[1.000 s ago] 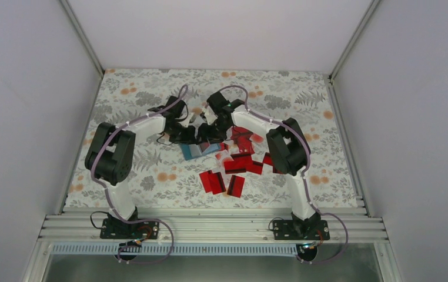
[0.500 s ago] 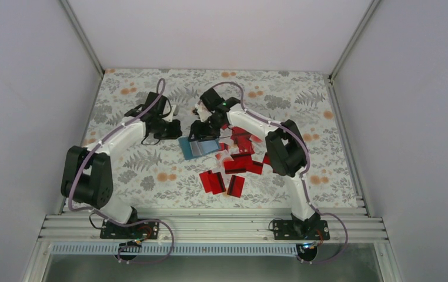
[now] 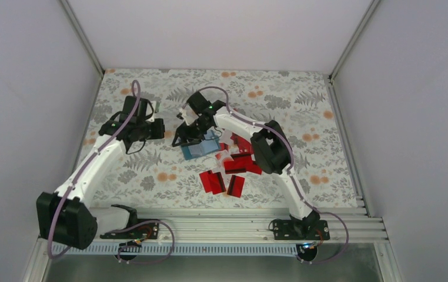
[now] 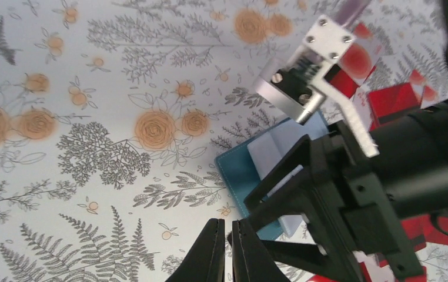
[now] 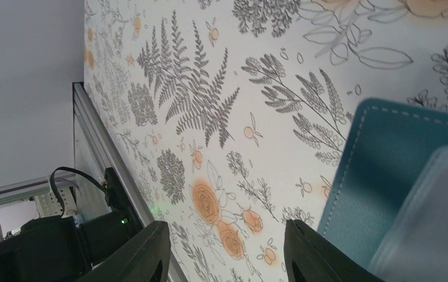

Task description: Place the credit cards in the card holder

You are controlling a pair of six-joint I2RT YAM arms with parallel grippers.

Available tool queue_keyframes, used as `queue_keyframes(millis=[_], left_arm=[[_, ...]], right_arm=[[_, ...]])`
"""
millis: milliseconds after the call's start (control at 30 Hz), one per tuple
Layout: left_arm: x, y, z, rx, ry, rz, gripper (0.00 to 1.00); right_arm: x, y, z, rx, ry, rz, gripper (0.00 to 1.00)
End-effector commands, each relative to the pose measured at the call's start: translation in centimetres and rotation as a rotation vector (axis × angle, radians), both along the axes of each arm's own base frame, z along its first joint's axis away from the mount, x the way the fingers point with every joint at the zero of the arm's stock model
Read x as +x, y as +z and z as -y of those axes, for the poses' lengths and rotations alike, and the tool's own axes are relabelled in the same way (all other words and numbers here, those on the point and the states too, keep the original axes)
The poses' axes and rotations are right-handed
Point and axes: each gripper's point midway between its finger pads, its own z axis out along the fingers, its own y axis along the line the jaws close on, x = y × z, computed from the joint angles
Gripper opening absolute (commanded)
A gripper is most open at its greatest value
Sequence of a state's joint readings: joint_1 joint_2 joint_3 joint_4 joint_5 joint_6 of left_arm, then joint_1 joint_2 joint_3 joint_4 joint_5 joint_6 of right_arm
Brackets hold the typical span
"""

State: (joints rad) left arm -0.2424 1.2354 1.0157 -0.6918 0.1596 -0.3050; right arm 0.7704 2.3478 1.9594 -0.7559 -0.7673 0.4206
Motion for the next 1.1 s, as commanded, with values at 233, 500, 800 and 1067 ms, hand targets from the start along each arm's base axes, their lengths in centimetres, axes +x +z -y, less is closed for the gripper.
queue_keyframes(millis=[233,500,800,1067], left_arm=[[-0.5,5.4,0.8,-0.104,-0.018,0.156,0.06],[1.6,4.6,6.0,-0.169,-0.162,0.106,0.07],[2.1,-4.9,13.1,-0.119,-0.259,-0.197,0.07],[3.3,-11.8,13.7,-0.041,-0.237,-0.359,0.07]], right_arm=[[3.5,9.2,2.8,0.103,-0.030,0.248,0.49],[5.9,6.5,14.4,-0.120,-0.230,0.285,0.48],[5.5,3.1,21.4,-0.214,-0.384,0.223,0.48],[4.8,2.8,23.5,-0.247,-0.414,0.224,0.48]])
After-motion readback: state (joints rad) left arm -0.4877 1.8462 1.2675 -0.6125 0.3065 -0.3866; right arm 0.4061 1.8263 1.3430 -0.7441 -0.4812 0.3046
